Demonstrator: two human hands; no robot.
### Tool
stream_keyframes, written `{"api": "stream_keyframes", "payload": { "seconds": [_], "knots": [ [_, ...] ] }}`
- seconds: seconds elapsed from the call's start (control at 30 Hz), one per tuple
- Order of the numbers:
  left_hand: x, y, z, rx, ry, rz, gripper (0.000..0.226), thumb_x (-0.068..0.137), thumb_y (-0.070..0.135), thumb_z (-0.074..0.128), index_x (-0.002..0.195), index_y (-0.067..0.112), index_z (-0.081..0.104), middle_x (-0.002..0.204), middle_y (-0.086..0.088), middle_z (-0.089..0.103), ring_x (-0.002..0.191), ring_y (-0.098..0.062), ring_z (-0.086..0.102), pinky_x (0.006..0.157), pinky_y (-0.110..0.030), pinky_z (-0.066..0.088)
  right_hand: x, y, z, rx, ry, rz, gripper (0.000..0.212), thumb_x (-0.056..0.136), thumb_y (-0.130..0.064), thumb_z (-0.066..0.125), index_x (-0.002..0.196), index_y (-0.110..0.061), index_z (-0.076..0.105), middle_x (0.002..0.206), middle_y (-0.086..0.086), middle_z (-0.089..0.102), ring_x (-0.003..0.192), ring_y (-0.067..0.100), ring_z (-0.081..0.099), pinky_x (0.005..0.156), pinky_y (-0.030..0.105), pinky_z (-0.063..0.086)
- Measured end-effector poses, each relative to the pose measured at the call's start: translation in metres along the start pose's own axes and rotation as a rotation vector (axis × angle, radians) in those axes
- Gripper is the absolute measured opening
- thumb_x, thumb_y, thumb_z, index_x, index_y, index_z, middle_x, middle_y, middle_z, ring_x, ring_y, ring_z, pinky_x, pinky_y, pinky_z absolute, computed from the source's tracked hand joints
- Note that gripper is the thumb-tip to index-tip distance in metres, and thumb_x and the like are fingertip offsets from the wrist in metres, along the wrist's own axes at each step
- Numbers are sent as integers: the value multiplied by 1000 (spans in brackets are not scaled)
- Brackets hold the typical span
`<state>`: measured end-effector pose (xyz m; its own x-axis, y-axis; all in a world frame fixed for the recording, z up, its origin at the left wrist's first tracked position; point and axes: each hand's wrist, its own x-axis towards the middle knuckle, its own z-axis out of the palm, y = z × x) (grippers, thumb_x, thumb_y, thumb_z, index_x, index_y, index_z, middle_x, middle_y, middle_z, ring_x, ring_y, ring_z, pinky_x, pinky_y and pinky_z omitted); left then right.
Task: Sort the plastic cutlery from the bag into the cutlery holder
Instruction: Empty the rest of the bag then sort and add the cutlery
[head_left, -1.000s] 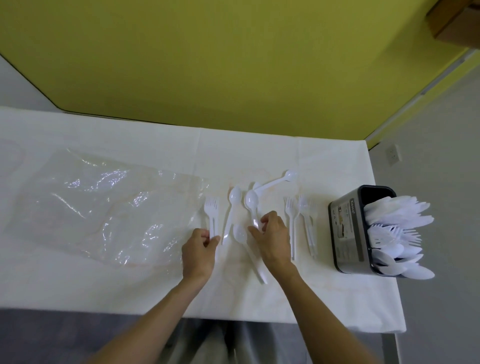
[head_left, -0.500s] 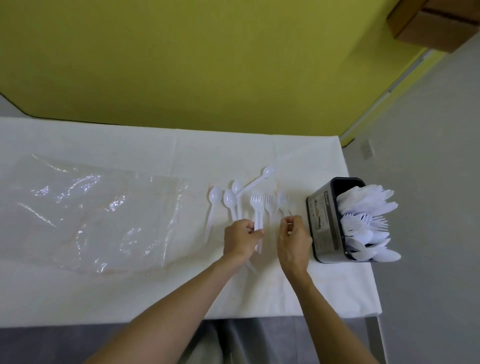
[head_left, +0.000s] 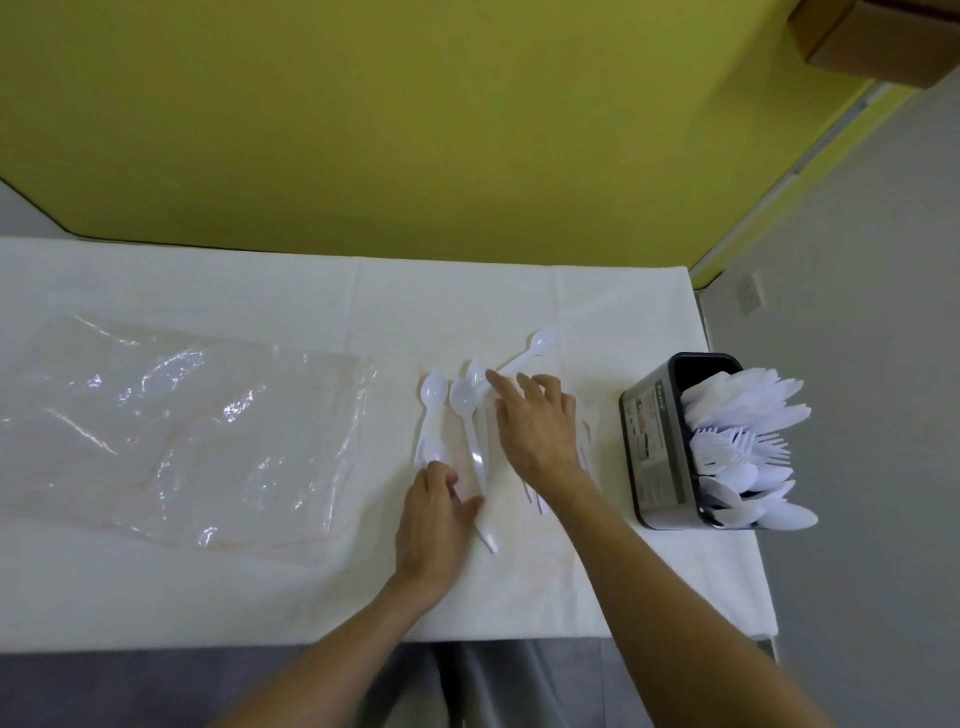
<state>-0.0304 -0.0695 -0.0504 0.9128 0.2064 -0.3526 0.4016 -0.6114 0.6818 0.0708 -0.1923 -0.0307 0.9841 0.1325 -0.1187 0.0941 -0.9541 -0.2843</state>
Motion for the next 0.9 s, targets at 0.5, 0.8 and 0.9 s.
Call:
{"api": "stream_keyframes", "payload": {
  "seconds": [0.5, 0.8, 0.9],
  "knots": [
    [51, -9, -31, -4, 90, 73, 30, 91, 13, 57, 120, 22, 54, 110, 0, 48, 100, -21, 54, 82, -33, 48, 3, -17, 0, 199, 124, 205, 29, 96, -16, 48, 120, -16, 65, 121, 2, 65, 118, 24, 47, 95, 32, 38],
    [40, -16, -25, -117, 116, 37, 25, 93, 13, 56, 117, 18, 54, 106, 2, 54, 93, -17, 59, 81, -31, 49, -52, -17, 13, 351, 102, 182, 28, 94, -23, 59, 121, -18, 63, 122, 4, 59, 114, 21, 51, 84, 23, 43],
    [37, -16, -25, -86, 148, 52, 23, 93, 14, 56, 115, 17, 53, 103, 3, 49, 94, -21, 57, 80, -35, 49, -51, 8, 4, 302, 255, 458, 46, 89, -30, 66, 128, -8, 53, 125, 12, 54, 115, 29, 50, 89, 33, 46]
  ]
}}
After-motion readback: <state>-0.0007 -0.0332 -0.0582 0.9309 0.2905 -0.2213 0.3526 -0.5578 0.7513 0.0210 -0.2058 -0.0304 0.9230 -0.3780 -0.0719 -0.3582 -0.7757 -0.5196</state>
